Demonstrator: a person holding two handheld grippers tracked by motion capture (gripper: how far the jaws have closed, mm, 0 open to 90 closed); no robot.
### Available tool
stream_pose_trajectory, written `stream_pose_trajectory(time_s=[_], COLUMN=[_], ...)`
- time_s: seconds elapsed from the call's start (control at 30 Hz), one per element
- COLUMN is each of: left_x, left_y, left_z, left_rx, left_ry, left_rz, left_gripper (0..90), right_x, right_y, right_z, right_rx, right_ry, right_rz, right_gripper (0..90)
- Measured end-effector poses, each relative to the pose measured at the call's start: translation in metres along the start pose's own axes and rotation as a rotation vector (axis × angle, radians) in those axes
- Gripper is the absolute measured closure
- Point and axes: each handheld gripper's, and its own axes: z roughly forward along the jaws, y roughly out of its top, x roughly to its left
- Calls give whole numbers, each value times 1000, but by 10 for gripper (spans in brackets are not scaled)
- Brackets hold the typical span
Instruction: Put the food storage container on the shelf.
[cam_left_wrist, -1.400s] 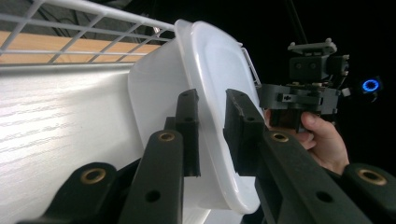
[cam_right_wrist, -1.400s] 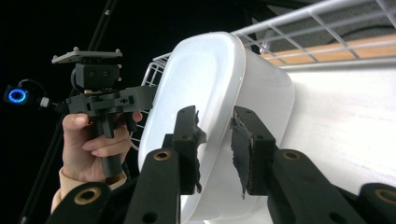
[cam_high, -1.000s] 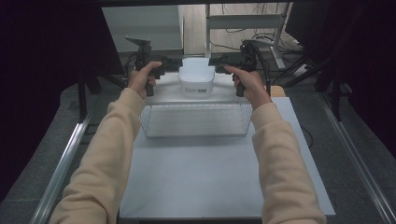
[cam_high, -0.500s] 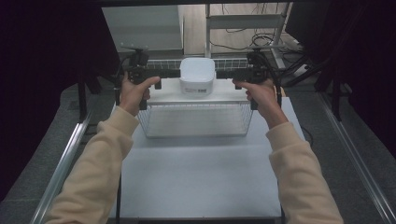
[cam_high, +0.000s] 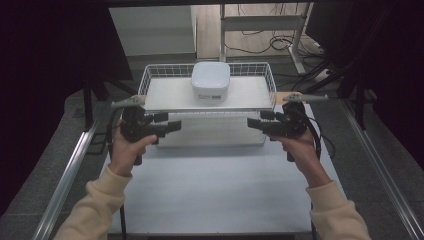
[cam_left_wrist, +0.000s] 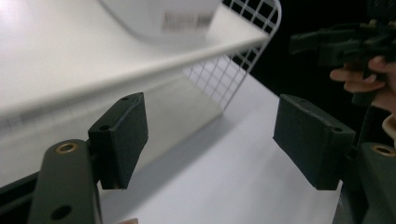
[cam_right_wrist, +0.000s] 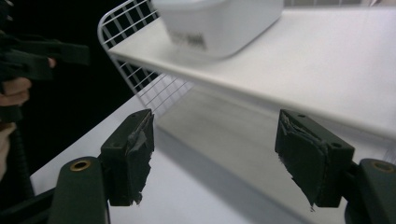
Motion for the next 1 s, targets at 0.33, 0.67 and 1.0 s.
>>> stream_pose_trajectory(time_s=[0.33, 0.67, 1.0], left_x=[1, 13, 13], left_y=[-72, -108, -111], left_z=[-3, 6, 9], left_rx=[77, 156, 173], left_ry=[48, 75, 76], left_rz=[-2, -34, -29], left_gripper=[253, 252, 248], right_x=[7, -5, -7], right_y=[-62, -118, -120], right_z=[-13, -2, -5], right_rx=[32, 131, 120], right_ry=[50, 51, 42], right_rz=[-11, 35, 28], right_gripper=[277, 268, 260])
